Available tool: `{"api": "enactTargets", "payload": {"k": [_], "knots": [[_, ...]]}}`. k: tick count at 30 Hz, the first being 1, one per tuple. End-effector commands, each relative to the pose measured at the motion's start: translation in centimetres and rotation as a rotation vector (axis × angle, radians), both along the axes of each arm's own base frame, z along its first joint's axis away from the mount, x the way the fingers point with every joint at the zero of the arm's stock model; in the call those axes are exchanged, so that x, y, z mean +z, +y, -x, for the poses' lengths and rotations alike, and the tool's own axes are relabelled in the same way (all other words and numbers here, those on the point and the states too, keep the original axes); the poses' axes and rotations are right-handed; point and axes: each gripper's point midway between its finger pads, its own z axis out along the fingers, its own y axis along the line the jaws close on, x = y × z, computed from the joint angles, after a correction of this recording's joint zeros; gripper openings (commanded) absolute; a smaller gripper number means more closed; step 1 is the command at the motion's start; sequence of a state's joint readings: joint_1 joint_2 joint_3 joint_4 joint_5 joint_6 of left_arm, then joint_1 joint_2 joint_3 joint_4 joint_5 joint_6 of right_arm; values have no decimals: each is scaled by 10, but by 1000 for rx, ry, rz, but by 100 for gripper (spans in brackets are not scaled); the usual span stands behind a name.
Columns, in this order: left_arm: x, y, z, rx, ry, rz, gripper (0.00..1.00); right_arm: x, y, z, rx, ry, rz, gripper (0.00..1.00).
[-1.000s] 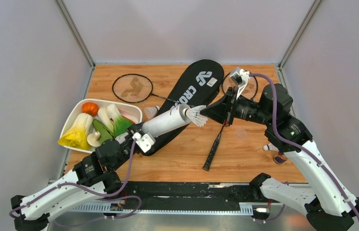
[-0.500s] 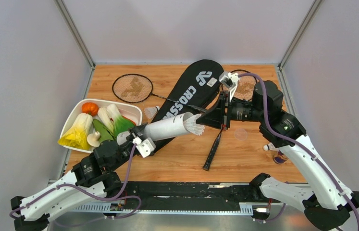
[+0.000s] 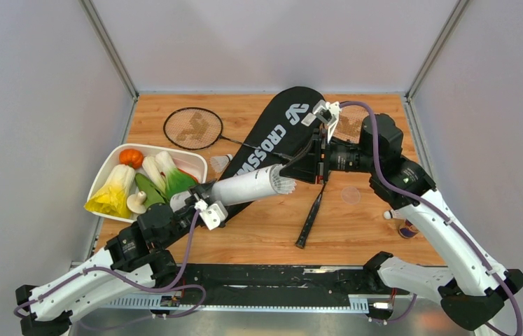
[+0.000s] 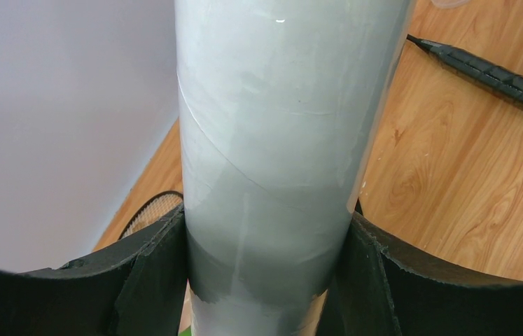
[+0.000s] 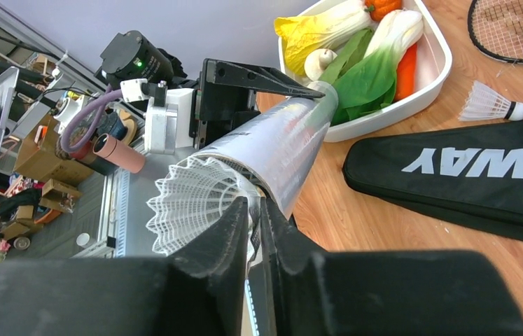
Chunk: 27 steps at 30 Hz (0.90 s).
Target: Pack up the badminton gear
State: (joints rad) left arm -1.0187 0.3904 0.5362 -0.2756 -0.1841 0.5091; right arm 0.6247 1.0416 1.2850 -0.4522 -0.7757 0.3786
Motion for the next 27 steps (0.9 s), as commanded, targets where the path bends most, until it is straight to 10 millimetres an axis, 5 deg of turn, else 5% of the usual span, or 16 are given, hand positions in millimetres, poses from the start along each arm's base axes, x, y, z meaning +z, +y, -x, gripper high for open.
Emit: {"api": "enactTargets", "payload": {"k": [1, 5, 11, 21, 27], "knots": [[30, -4, 0, -17, -49, 63, 48, 4, 2, -8, -49, -27, -22, 21], [29, -4, -1, -12, -46, 64, 48, 2, -5, -12, -110, -48, -19, 43], [30, -3, -1, -6, -44, 71, 48, 4, -19, -16, -199, -93, -16, 62], [36, -1, 3, -14, -48, 107, 49, -13, -24, -23, -251, -83, 25, 66], [37, -2, 4, -20, -45, 119, 49, -28, -8, -18, -156, -17, 17, 68]]}}
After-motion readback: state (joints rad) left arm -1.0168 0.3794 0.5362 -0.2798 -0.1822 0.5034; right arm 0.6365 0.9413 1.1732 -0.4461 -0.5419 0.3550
